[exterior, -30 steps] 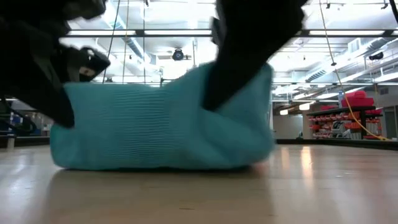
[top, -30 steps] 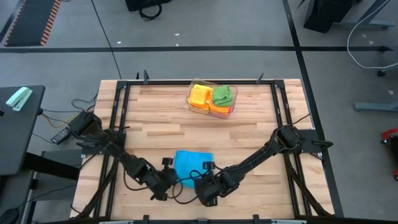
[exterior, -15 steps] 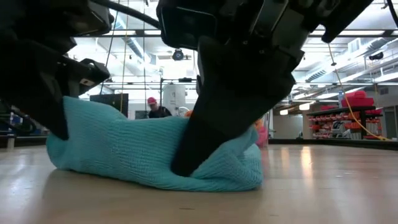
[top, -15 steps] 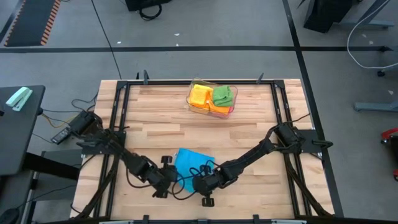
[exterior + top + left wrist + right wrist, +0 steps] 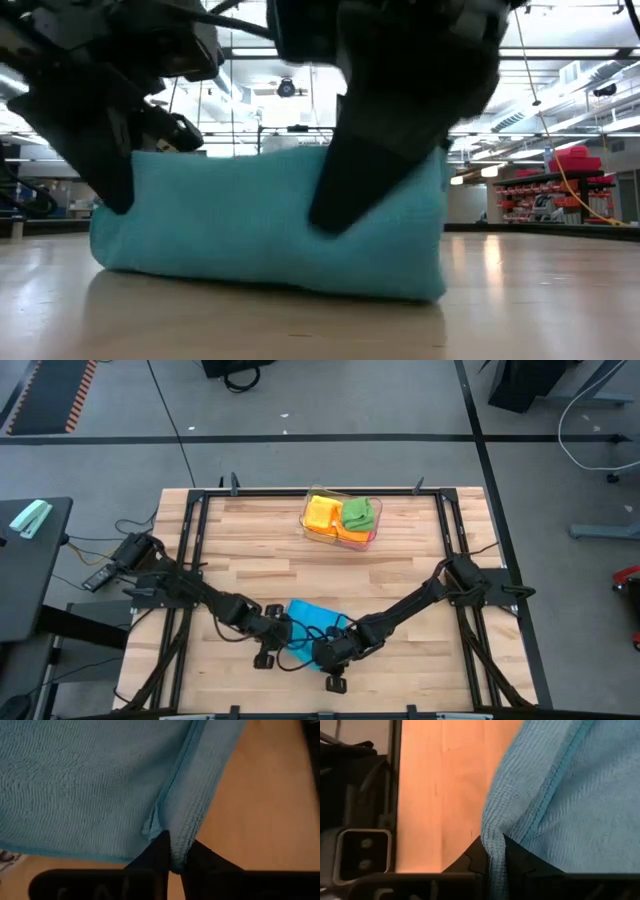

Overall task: Fold microfiber towels
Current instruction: Fold the blue microfiber cloth

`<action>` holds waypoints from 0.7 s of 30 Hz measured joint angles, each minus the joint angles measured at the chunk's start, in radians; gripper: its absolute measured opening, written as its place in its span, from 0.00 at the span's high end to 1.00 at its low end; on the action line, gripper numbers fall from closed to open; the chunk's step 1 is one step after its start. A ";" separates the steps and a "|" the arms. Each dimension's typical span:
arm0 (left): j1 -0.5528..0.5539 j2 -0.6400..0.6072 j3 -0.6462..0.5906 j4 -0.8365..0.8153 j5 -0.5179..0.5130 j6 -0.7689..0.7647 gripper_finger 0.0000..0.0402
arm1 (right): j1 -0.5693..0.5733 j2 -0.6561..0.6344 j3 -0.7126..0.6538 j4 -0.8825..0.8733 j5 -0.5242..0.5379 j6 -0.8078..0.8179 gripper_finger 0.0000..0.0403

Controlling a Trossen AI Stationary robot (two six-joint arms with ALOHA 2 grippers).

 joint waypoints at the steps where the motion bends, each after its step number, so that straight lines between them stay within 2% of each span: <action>1: 0.008 -0.009 0.000 -0.003 0.027 0.006 0.90 | -0.002 -0.008 0.000 -0.002 -0.011 0.001 0.90; 3: 0.023 -0.024 0.002 0.010 0.068 0.021 0.89 | -0.002 -0.035 0.000 -0.004 -0.022 0.004 0.90; 8: 0.054 -0.074 0.001 -0.011 0.091 0.067 0.92 | -0.001 -0.057 0.001 -0.040 -0.012 0.005 0.85; 13: 0.080 -0.079 0.001 -0.013 0.094 0.076 0.94 | -0.001 -0.055 0.000 -0.094 0.017 0.037 0.72; 17: 0.089 -0.070 -0.001 -0.018 0.097 0.086 0.92 | -0.001 -0.051 -0.001 -0.102 0.018 0.043 0.61; 21: 0.096 -0.070 0.000 -0.018 0.097 0.092 0.90 | -0.001 -0.066 -0.001 -0.141 0.020 0.045 0.54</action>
